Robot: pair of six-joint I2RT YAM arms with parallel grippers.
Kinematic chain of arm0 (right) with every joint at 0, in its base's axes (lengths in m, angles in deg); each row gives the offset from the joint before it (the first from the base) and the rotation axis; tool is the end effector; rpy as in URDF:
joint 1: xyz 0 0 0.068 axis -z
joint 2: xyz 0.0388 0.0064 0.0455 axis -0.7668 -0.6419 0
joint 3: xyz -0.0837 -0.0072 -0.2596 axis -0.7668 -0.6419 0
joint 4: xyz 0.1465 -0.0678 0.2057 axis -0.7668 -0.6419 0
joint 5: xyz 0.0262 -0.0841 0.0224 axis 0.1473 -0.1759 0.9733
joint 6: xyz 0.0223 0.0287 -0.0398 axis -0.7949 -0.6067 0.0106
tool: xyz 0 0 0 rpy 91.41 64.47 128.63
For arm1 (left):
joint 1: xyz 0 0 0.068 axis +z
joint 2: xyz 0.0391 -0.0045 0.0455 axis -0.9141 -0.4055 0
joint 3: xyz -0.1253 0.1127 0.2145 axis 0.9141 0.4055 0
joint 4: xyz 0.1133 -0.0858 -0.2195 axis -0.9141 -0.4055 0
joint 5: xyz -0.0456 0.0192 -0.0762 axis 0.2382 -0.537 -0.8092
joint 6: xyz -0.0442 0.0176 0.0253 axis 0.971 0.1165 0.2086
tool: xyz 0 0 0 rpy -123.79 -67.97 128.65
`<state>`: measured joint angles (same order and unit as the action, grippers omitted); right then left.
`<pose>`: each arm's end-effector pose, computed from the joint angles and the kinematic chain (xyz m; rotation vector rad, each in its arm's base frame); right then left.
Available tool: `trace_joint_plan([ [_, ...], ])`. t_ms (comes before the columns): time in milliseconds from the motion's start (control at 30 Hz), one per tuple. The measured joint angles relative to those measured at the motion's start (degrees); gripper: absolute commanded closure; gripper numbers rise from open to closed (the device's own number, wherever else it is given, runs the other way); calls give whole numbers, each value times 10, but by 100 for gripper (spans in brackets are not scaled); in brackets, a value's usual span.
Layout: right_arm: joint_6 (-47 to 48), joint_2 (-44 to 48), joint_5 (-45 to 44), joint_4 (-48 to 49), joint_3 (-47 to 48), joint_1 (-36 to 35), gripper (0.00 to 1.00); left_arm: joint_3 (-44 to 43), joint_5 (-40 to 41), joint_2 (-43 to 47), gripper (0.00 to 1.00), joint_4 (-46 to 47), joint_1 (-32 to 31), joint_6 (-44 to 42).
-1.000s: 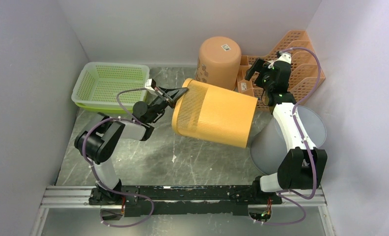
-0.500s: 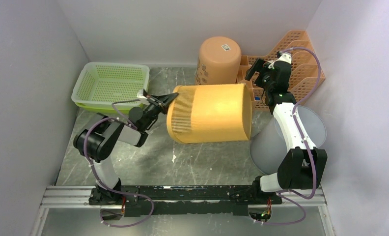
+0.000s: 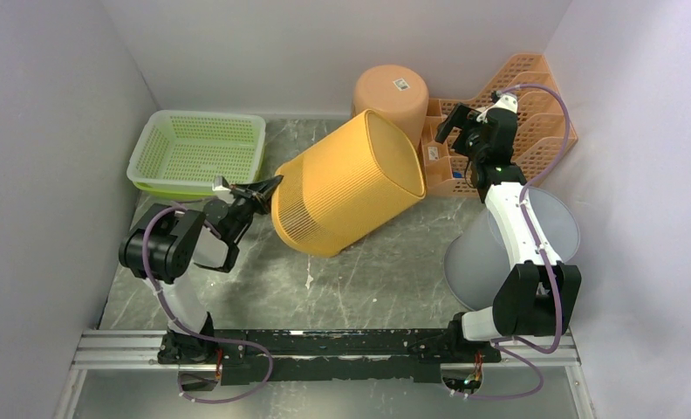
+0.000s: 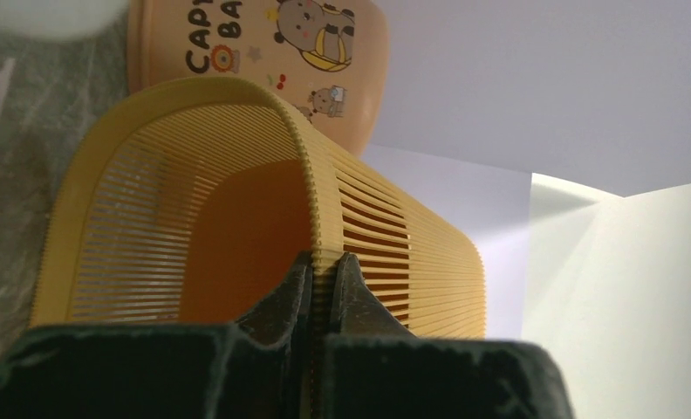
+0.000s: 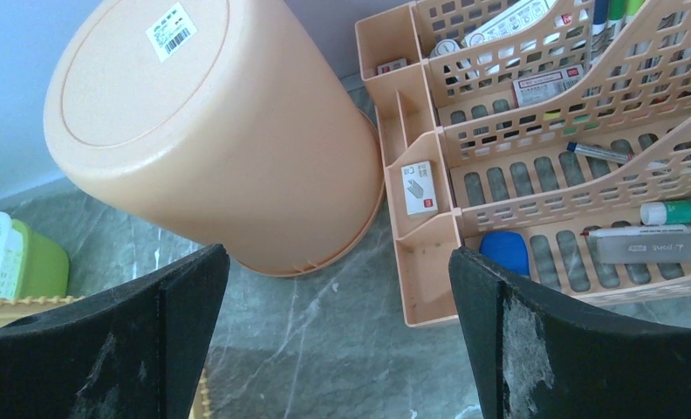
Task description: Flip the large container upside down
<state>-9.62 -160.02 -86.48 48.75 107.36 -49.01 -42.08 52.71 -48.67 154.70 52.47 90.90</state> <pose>0.3333 -0.0056 0.3502 0.3634 1.8434 0.2647 0.2752 -0.0770 0.1461 -1.1178 1.4524 -1.8163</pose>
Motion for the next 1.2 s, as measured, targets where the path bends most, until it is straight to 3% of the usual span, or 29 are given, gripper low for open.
trace_joint_plan([
  [400,0,0,9,1,-2,0,0,54,-41,-52,93,1,60,-45],
  [667,-1,0,11,4,-5,0,0,63,-84,-83,91,1,65,-86],
  [767,-1,0,11,5,-5,0,0,68,-97,-95,68,1,66,-106],
  [1033,-1,0,12,9,-10,0,0,92,-116,-131,41,-1,68,-235],
  [1067,-1,0,12,9,-10,0,0,92,-120,-129,26,-1,68,-242],
  [1200,-1,0,13,9,-10,0,0,85,-139,-113,21,2,70,-250],
])
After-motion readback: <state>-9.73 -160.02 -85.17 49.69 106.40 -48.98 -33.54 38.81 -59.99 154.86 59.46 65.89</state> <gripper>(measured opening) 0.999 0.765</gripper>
